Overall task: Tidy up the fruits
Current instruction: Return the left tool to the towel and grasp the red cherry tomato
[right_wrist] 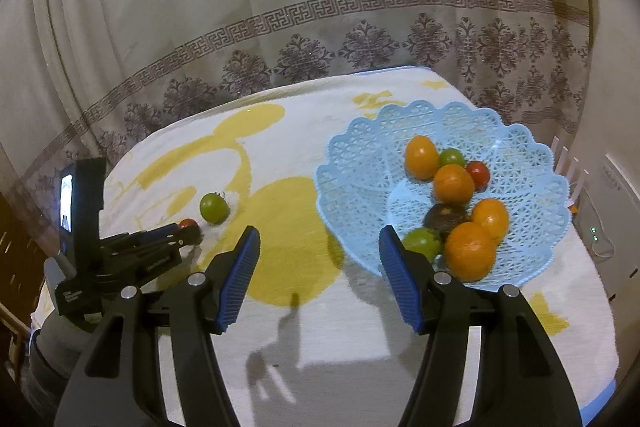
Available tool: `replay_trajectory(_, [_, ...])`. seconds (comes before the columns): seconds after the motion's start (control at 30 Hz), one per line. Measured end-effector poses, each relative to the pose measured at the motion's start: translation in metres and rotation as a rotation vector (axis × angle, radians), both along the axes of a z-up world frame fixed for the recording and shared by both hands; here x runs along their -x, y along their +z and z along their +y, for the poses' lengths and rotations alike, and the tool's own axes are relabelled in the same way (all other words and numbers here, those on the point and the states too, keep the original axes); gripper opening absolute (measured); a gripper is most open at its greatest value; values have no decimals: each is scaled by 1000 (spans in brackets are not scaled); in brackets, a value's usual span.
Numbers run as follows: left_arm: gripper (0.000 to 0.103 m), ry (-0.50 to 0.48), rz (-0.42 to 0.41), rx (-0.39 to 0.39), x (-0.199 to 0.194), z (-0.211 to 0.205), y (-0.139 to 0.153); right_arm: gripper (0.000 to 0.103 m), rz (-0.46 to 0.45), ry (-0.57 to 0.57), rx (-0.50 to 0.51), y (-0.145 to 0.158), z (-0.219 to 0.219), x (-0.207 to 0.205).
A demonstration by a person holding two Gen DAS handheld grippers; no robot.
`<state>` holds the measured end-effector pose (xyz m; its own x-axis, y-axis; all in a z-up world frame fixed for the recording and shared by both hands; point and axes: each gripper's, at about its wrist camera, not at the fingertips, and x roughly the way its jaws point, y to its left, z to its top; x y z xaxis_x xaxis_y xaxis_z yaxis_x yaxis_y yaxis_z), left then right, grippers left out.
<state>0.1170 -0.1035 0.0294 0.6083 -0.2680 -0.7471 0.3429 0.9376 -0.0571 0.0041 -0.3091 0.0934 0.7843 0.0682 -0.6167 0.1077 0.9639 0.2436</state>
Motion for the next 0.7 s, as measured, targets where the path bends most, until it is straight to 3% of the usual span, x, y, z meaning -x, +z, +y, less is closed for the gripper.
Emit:
replay_trajectory(0.2, [31,29,-49,9,6,11,13,64,-2,52,28,5,22,-13])
replay_trajectory(0.43, [31,15,-16,33,4,11,6,64,14,86,20,4,37,-32])
replay_trajectory(0.6, [42,-1,13,51,3,6,-1,64,31,87,9,-1,39,-39])
replay_trajectory(0.7, [43,-15,32,63,1,2,-5,64,34,90,9,-3,40,-42])
